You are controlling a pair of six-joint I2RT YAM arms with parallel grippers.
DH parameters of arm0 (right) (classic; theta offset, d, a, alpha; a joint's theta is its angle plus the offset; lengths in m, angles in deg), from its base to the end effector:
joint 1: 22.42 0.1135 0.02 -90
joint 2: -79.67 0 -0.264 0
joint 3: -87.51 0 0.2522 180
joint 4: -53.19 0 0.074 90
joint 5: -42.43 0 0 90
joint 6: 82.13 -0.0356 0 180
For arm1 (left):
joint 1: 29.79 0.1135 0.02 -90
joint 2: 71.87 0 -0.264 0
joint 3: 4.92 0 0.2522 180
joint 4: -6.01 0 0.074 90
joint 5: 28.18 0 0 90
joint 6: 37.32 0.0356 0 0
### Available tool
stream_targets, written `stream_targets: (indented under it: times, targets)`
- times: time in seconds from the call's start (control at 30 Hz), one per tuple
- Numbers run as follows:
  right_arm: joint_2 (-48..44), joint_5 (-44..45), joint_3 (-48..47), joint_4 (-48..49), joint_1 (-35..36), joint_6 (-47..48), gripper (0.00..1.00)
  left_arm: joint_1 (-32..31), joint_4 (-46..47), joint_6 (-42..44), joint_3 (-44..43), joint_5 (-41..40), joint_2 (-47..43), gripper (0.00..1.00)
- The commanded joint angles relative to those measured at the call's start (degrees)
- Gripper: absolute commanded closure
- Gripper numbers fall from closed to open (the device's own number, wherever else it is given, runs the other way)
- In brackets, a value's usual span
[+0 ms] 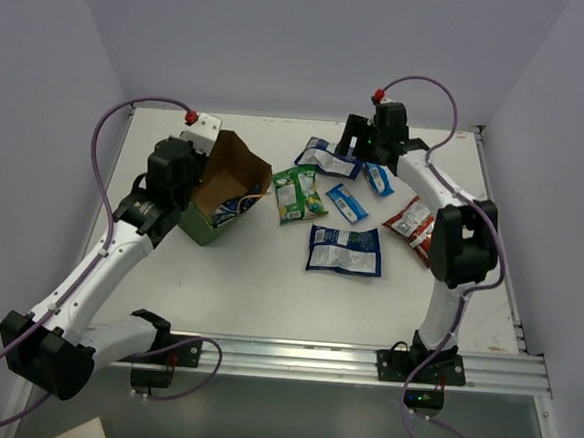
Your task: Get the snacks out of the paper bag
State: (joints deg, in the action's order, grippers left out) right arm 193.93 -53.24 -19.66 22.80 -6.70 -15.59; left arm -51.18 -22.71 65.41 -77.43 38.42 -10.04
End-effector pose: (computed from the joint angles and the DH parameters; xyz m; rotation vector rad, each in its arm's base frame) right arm 0.4472 0.1295 0.2565 0.0976 2.2629 0.4802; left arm 0.2329 -0.0761 0.3599 0.2765 1.8478 0.2803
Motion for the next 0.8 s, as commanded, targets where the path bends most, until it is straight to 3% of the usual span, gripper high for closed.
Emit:
stream_targets:
  times: [0.0, 0.17, 0.37, 0.6, 0.77]
  targets:
    - [-15.5, -2.7, -0.1, 0.4, 2.0, 7.4, 0.16, 0.1, 12.7, 6.9, -0.1, 0.2, 1.6, 1.0]
    - [-24.0, -7.0, 1.0, 1.0, 7.3, 15.3, 0.16, 0.2, 20.8, 13.2, -0.2, 1.3, 4.2, 1.0]
    - [-29.3, -10.2, 4.8, 5.9, 21.6, 20.0, 0.18, 0.1, 23.0, 15.9, 2.4, 3.8, 2.5, 1.0]
    - [-21.9, -12.9, 11.1, 17.7, 29.6, 14.8, 0.2, 0.0, 20.2, 13.2, 12.6, 11.3, -5.9, 1.0]
    - [-15.6, -13.1, 8.6, 16.8, 30.4, 15.8, 0.21, -0.1, 17.1, 12.5, 15.2, 13.6, -8.3, 1.0]
